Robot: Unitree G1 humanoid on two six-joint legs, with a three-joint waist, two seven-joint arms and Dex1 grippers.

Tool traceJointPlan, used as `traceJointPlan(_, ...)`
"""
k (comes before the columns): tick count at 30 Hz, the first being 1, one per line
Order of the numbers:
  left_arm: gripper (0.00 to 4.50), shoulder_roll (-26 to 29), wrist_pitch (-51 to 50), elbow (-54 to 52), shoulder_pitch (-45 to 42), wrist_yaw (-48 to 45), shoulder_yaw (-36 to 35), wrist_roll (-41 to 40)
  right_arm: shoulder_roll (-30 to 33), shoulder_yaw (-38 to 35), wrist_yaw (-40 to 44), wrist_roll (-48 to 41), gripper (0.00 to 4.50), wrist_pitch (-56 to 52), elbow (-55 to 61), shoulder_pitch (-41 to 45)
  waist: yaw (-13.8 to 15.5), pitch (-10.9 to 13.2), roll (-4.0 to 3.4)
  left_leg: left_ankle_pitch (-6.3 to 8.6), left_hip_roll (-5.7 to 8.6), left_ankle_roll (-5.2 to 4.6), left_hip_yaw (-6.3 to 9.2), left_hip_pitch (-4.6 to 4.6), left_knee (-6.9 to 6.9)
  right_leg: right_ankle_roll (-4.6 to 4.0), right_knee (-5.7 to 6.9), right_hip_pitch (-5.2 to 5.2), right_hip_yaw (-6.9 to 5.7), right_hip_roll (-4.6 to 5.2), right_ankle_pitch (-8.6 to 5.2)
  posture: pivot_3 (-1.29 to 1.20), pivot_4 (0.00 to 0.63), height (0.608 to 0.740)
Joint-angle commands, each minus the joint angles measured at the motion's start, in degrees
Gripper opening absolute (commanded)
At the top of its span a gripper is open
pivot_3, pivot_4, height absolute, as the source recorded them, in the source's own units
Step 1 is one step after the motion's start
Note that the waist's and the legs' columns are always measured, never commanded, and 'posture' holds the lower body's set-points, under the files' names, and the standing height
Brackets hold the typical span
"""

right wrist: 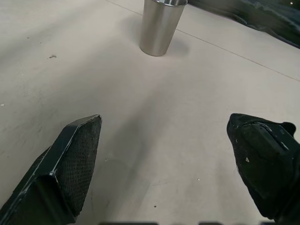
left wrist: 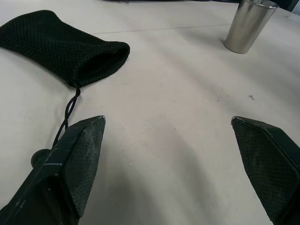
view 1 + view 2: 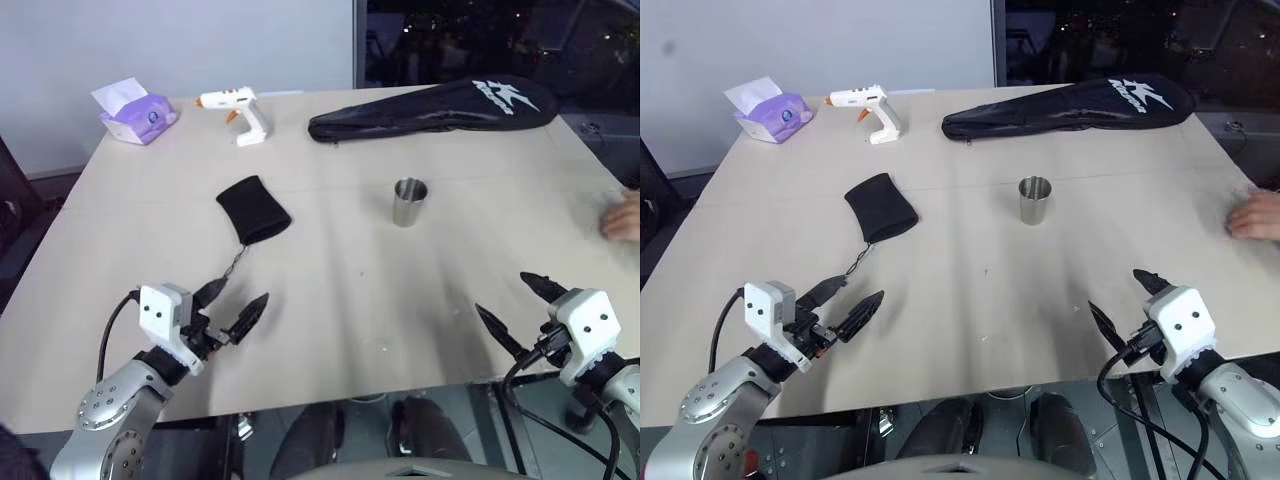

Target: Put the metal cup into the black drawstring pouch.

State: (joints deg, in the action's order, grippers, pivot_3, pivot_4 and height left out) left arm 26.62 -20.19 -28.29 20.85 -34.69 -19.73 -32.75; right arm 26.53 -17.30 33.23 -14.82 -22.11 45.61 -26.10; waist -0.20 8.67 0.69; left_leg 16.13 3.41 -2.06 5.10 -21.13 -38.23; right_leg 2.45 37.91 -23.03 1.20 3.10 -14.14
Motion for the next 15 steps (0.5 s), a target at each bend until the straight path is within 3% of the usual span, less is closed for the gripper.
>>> traceJointPlan(1,4.48,0.93,-0.16,-0.25,-2.84,-0.05,0.00,-0.63,-0.94,0.24,-1.68,0.10,4.50,2.32,2.25,0.53,0.01,0.00,0.00,0.00,0.00,0.00,0.00,0.00,0.00,0.00,0.00,0.00,0.00,0.00,0.00,0.00,0.150,0.740)
traceJointPlan(8,4.48,3.13,-1.61,4.11,-12.25,1.51,1.81,2.59,-1.58,6.76,-5.88,1.52,4.50,-0.65,5.71,6.41,0.78,0.02,-0.01,0.00,0.00,0.00,0.03,0.01,0.00,0.05,-0.03,0.01,-0.08,0.00,0.04,0.00,0.150,0.740)
traceJointPlan(12,4.48,5.82,-2.48,5.51,-18.22,5.34,4.57,9.28,-0.32,9.55,-5.53,0.36,4.50,-2.65,8.26,8.75,1.04,0.04,0.01,0.00,0.01,0.03,0.09,-0.05,0.02,0.04,-0.07,-0.02,-0.14,0.00,0.05,0.00,0.150,0.740)
traceJointPlan(15,4.48,11.51,-9.52,6.47,-25.05,8.34,11.02,17.71,2.03,10.96,-2.60,-2.68,4.50,-3.59,9.57,10.46,1.09,0.07,0.05,0.00,0.05,0.04,0.16,-0.08,0.02,0.05,-0.09,-0.01,-0.21,0.01,0.05,0.00,0.150,0.740)
